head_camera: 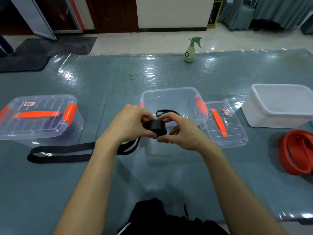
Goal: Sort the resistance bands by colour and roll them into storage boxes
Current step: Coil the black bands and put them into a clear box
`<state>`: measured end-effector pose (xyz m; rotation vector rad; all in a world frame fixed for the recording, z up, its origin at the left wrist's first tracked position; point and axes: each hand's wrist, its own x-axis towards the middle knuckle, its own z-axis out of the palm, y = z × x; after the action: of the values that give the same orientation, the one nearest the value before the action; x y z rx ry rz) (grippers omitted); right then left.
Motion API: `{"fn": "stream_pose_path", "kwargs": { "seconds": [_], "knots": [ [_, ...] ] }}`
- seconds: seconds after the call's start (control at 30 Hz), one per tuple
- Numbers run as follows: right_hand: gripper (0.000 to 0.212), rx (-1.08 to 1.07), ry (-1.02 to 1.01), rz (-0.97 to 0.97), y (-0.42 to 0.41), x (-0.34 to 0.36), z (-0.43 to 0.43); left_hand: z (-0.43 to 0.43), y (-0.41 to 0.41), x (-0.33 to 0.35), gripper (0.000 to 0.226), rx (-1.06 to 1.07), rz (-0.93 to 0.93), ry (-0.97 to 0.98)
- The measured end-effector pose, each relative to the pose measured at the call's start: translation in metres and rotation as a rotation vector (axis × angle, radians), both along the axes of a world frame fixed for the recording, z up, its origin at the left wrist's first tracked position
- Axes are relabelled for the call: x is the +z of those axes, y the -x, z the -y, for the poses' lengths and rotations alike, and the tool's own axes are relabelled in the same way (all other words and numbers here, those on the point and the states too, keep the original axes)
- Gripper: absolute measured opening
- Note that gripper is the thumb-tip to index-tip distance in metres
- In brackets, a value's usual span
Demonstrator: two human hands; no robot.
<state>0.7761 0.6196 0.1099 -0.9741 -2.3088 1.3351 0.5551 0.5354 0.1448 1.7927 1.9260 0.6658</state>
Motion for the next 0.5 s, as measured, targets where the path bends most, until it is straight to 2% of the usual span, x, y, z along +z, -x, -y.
{"fn": "stream_pose_path", "kwargs": {
  "seconds": [0.07, 0.13, 0.27, 0.43, 0.5],
  "knots": [
    [0.049, 0.006, -0.159, 0.09, 0.005, 0.0, 0.002, -0.002, -0.009, 0.002, 0.04, -0.044, -0.182, 0.029],
    [0.034, -0.003, -0.195, 0.062, 0.008, -0.001, 0.003, -0.002, -0.012, -0.001, 0.045, -0.045, -0.19, 0.027],
    [0.027, -0.039, -0.124, -0.082, 0.003, 0.0, 0.003, 0.004, 0.006, -0.007, 0.053, -0.033, 0.129, 0.016],
    [0.027, -0.084, 0.178, -0.349, -0.001, 0.007, -0.002, 0.007, 0.017, -0.014, 0.047, -0.01, 0.498, -0.057],
    [0.024, -0.053, 0.321, -0.404, 0.0, 0.006, 0.0, 0.005, 0.015, -0.012, 0.048, -0.002, 0.535, -0.093]
  ]
}}
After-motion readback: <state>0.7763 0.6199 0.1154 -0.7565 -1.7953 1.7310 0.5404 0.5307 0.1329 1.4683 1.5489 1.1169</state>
